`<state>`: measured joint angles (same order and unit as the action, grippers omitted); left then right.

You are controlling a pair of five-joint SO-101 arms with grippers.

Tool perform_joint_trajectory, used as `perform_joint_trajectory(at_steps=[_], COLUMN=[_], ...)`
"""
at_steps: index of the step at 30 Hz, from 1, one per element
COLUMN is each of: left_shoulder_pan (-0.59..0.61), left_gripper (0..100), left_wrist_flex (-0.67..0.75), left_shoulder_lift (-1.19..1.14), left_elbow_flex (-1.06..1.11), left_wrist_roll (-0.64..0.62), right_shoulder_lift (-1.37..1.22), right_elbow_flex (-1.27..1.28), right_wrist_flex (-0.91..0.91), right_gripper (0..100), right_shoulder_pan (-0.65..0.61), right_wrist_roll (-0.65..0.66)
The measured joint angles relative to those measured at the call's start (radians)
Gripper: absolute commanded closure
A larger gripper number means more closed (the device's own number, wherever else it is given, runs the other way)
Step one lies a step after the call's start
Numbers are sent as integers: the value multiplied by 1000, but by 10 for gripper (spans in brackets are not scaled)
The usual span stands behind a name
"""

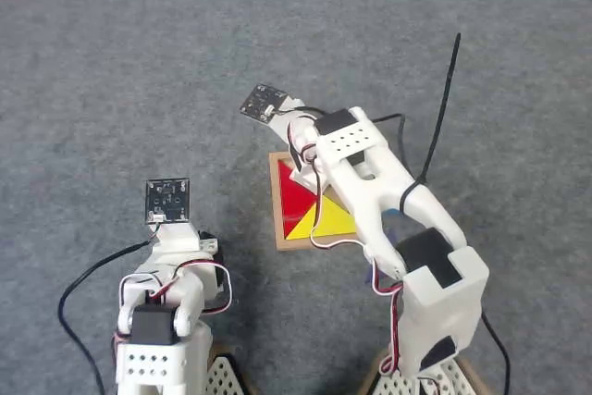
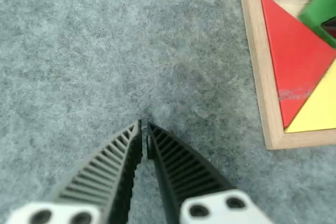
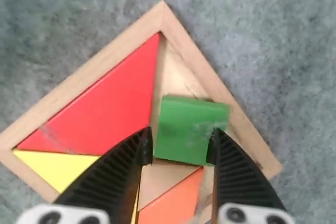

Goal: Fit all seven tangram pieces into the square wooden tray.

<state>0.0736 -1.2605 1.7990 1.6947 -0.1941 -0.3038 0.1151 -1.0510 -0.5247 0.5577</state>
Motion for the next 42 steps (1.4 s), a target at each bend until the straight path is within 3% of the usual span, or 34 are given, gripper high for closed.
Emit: perform_joint_trajectory(at_steps=[16, 20, 31, 42], left_shoulder_pan=[0, 0, 0, 0], left_gripper=[986, 986, 986, 986], left_wrist_flex=[0, 0, 0, 0], left_shoulder_lift=[0, 0, 0, 0], left_elbow_flex=[0, 0, 0, 0], left_wrist_roll=[0, 0, 0, 0], right_shoulder_lift=[8, 38, 41, 54], right_elbow_flex=[0, 0, 153, 186], right_wrist_flex=[14, 17, 281, 272], right_gripper=[835, 834, 835, 837], right_shoulder_pan=[8, 9, 9, 9], right_wrist_roll=[-31, -89, -176, -176])
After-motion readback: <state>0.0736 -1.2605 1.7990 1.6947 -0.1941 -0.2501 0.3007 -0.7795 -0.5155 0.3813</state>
